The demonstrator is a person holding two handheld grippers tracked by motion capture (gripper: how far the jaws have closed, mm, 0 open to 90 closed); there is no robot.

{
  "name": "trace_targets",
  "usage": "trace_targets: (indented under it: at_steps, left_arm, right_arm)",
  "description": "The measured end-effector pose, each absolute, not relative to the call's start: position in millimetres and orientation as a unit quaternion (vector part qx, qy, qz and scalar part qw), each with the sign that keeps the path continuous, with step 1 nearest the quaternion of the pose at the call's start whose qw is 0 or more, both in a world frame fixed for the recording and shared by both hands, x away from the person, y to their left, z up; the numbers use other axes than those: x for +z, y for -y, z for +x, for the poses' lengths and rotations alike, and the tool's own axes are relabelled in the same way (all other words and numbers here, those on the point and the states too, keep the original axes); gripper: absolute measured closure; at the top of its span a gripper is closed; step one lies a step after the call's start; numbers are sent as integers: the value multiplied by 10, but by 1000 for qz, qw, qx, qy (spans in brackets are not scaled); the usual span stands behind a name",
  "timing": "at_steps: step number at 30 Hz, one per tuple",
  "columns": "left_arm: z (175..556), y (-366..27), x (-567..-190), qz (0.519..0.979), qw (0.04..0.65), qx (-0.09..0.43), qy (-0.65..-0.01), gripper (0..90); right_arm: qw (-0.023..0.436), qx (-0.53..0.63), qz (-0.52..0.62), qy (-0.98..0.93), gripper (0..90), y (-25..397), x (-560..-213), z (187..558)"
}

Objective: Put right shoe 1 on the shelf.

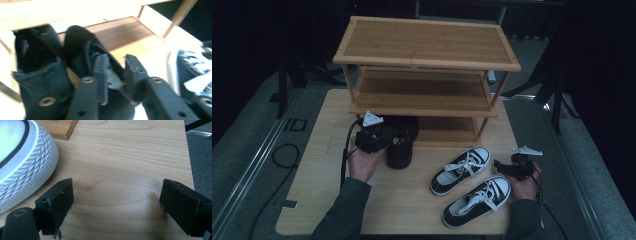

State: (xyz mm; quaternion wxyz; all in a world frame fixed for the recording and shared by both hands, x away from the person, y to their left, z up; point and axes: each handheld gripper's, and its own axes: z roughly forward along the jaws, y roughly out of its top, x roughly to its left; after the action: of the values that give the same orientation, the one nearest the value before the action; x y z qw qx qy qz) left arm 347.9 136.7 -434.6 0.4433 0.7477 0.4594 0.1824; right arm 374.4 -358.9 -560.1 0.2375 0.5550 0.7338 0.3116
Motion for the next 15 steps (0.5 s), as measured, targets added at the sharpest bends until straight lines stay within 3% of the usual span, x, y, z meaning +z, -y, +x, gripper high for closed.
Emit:
trace_targets:
  at_steps: [5,15]
  left_arm:
    - [3274,-1323,-4375,769,438,174,-432,887]
    - [3102,-1243,-4586,793,415,155,-417,893]
  right_arm:
    - [238,311,554,-735,118,3592,-5600,3744]
    - [238,311,554,-735,118,3592,-5600,3744]
